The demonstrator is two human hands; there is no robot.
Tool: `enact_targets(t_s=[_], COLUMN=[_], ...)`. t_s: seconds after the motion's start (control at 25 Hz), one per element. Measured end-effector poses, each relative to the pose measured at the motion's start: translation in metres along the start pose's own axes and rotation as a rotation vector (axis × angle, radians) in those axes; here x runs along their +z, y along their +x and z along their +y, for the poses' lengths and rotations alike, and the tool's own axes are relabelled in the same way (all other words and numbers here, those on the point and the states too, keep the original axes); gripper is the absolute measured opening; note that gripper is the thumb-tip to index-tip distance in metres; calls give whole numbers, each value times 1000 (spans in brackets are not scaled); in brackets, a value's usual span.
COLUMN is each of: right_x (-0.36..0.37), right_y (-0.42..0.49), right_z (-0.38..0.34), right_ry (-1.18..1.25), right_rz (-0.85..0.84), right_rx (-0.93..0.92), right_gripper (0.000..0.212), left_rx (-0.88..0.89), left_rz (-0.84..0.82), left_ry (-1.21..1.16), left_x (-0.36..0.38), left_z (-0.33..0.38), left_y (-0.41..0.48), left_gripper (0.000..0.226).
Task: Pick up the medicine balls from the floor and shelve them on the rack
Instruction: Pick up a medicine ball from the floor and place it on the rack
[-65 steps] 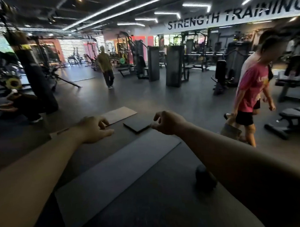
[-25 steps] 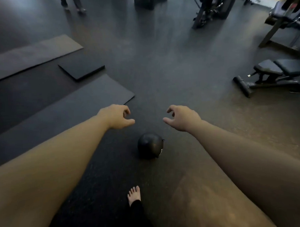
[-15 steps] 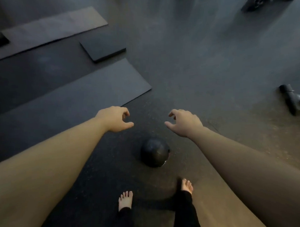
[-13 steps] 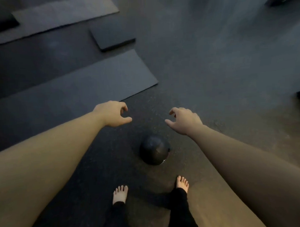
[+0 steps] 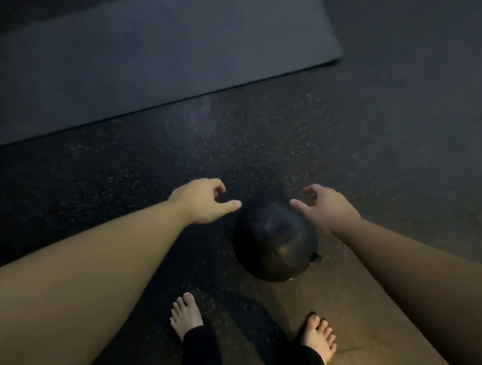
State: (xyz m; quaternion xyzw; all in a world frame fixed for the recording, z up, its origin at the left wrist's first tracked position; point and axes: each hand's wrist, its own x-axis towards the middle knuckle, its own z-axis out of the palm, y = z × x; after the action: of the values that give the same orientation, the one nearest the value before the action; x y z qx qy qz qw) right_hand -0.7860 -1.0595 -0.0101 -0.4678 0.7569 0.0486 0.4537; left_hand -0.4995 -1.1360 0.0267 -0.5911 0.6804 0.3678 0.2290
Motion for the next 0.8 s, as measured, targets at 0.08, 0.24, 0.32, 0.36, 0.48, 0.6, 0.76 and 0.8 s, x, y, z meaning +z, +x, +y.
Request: enact_targets(t_s=[0.08, 0.24, 0.32, 0.36, 0.48, 0.6, 0.76, 0.8], right_x=[44, 96, 102, 101, 96, 83, 36, 23], right_y=[53, 100, 103, 100, 68, 30, -39, -68], right_z=[21, 47, 52, 50, 19, -48, -237, -301], right_ry=[27, 187, 312, 339, 319, 305, 369, 370], right_rz=[-1, -30, -5, 4, 17, 61, 86, 81], right_rx=[4, 47, 81, 75, -26, -149, -453, -539], right_gripper=[75, 112, 118, 117, 108, 108, 108, 107], left_rx=[-45, -207, -334, -389, -426, -414, -348, -324], left_rz=[-16, -104, -159, -155, -73, 92, 420, 552], left_ry=[-92, -460, -754, -864, -1018, -1092, -1170, -1178], left_x=[62, 150, 177, 183, 181, 136, -21, -70], left_z=[-15, -22, -12, -5, -4, -37, -122, -150], left_y=[45, 91, 96, 94, 62, 10, -101, -143], left_gripper=[96, 135, 137, 139, 138, 129, 110, 101])
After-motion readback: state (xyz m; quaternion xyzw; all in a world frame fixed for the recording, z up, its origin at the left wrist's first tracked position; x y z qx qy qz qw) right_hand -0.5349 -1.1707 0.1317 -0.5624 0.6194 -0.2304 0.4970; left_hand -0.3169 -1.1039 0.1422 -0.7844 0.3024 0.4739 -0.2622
